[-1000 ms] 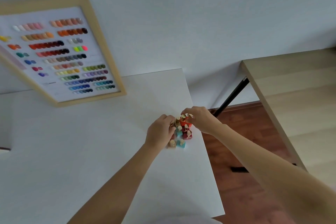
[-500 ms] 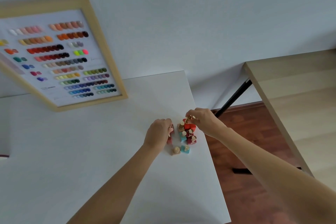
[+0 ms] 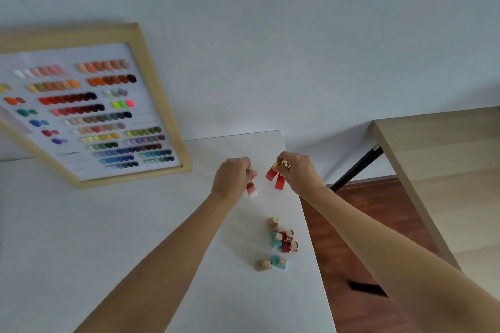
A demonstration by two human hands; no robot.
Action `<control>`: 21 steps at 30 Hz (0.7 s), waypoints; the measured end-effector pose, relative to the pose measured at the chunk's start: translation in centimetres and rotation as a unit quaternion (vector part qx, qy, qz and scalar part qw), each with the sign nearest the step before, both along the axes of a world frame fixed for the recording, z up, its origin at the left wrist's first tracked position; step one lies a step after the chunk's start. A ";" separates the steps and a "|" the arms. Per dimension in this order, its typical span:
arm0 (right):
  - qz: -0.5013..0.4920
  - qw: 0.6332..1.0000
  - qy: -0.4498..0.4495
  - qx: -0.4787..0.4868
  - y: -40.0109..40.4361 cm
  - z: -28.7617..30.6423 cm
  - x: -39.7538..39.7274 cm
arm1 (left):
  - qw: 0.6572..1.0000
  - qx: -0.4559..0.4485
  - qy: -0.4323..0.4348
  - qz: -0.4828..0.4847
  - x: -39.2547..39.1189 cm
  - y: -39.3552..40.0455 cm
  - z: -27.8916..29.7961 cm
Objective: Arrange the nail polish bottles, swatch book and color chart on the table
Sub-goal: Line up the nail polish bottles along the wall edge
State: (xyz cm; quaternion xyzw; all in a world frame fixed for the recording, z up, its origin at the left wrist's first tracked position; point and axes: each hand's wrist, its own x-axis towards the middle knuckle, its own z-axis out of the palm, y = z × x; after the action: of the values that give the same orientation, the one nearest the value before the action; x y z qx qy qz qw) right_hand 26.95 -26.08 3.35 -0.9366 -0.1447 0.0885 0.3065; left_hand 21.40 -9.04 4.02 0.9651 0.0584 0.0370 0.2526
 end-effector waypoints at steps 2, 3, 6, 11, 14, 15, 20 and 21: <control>-0.003 1.000 0.000 -0.007 0.7 -0.1 0.6 | 1.000 0.014 0.013 -0.006 1.1 0.0 -0.2; -0.005 1.000 -0.001 -0.013 0.9 -0.2 0.8 | 1.000 0.019 0.019 -0.010 1.6 0.0 -0.4; -0.011 1.000 -0.007 -0.024 1.5 -0.7 1.3 | 0.999 0.033 0.031 -0.014 2.3 0.0 -1.1; -0.005 0.999 -0.028 -0.027 1.4 -1.4 1.5 | 0.999 0.052 0.010 -0.015 2.7 0.0 -1.9; -0.004 1.000 -0.023 0.001 1.0 -1.8 1.7 | 0.998 0.060 0.002 -0.014 2.6 -0.1 -2.1; 0.001 1.000 -0.013 0.008 0.8 -2.0 1.7 | 0.998 0.061 0.001 -0.015 2.6 -0.1 -2.2; 0.043 0.998 0.035 -0.013 -0.7 -3.1 1.3 | 1.000 0.022 0.010 -0.017 2.2 0.3 -2.7; 0.046 0.998 0.046 -0.020 -0.9 -3.4 1.2 | 1.000 0.006 0.019 -0.022 2.0 0.5 -2.8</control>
State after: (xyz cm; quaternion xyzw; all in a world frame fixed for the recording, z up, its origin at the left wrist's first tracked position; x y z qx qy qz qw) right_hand 28.17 -26.96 -0.03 -0.9298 -0.1713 0.1485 0.2899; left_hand 23.44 -8.57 1.18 0.9683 0.0422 0.0133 0.2460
